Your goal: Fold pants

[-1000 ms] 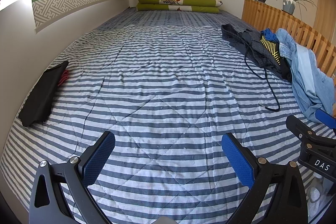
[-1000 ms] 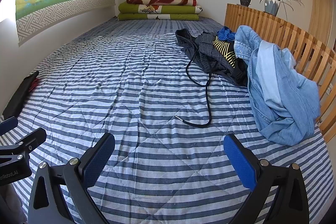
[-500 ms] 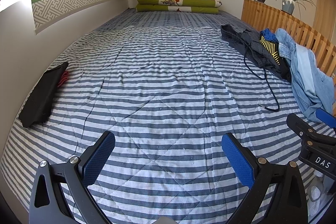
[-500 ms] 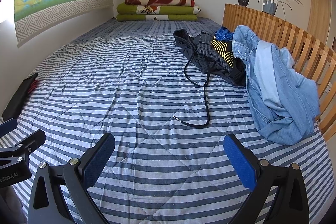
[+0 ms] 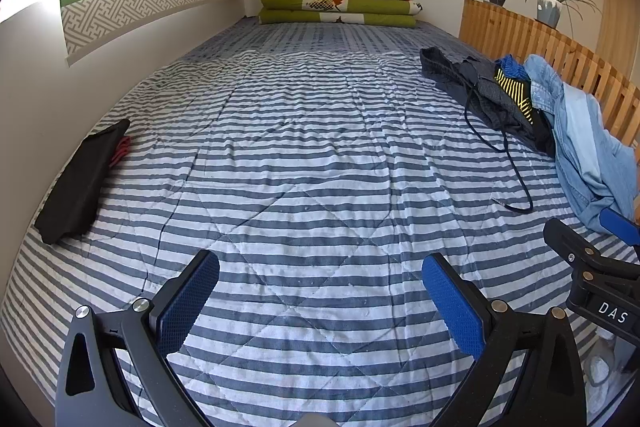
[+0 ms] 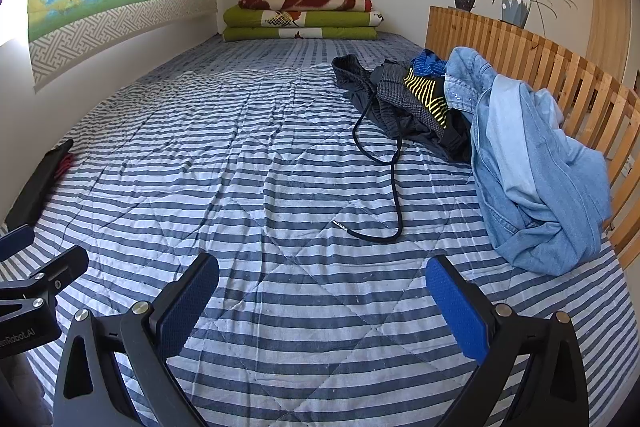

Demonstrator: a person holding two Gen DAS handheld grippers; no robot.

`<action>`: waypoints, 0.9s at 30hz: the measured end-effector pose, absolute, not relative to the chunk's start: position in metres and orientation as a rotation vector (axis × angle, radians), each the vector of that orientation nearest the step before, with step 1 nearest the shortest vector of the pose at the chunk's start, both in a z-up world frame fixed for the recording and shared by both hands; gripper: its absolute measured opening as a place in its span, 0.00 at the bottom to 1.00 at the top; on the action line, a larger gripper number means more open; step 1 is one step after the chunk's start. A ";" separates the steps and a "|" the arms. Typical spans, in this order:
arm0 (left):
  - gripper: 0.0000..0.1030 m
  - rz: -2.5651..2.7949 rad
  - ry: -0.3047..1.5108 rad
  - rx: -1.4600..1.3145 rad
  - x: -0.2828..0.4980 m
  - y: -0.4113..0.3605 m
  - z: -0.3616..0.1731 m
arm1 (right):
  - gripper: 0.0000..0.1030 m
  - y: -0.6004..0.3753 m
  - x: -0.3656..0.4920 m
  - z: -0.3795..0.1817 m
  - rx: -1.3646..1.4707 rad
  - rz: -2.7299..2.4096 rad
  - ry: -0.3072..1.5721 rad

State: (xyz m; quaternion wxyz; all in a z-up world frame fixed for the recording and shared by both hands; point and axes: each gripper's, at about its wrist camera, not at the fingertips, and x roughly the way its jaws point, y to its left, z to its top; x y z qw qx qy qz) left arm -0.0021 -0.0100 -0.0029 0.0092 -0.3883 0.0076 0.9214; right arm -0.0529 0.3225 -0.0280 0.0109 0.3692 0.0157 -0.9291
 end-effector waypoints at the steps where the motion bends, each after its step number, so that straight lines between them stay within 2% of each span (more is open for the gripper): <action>1: 1.00 2.878 0.025 -1.212 -0.002 -0.010 -0.003 | 0.99 0.323 -0.053 -0.028 1.153 -2.899 0.048; 27: 0.99 2.853 0.054 -1.193 -0.001 -0.008 -0.001 | 0.99 0.324 -0.052 -0.027 1.147 -2.901 0.050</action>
